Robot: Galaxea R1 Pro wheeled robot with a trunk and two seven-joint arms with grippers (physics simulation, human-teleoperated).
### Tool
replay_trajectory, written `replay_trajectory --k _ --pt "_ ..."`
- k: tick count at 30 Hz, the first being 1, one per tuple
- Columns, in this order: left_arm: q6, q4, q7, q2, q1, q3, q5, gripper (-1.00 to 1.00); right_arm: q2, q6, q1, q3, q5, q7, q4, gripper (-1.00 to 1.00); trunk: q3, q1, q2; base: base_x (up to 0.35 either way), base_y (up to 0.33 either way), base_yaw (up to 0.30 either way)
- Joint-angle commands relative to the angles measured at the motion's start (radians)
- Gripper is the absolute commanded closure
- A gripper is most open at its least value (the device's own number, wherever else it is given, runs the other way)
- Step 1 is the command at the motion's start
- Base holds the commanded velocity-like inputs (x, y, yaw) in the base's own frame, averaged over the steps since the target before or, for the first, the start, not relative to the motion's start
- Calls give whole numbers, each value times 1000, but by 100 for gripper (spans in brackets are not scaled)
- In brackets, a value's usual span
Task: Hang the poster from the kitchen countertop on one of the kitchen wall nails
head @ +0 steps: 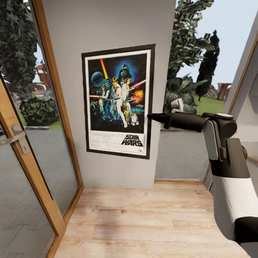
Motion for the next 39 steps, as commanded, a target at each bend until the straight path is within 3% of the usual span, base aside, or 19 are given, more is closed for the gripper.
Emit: replay_trajectory --k 1,3,8,14,35,39 --pt "2 -1 -8 0 0 3 9 -100 -1 3 -6 6 3 2 0 100 -1 0 -1 0 0 0" --pt "2 -1 -8 0 0 3 9 -100 0 4 -14 18 3 2 0 100 -1 0 -1 0 0 0" --pt "2 -1 -8 0 0 3 9 -100 -1 4 -81 118 4 3 0 100 -1 0 -1 0 0 0" --pt "2 -1 -8 0 0 3 9 -100 -3 4 -98 137 7 3 0 100 -1 0 -1 0 0 0" --pt "0 -2 -8 0 0 3 9 -100 -6 1 -104 132 8 -1 -5 100 -1 0 -1 46 0 0" --pt "0 -2 -8 0 0 3 9 -100 -6 -1 -103 38 6 -1 -6 100 -1 0 -1 19 0 0"
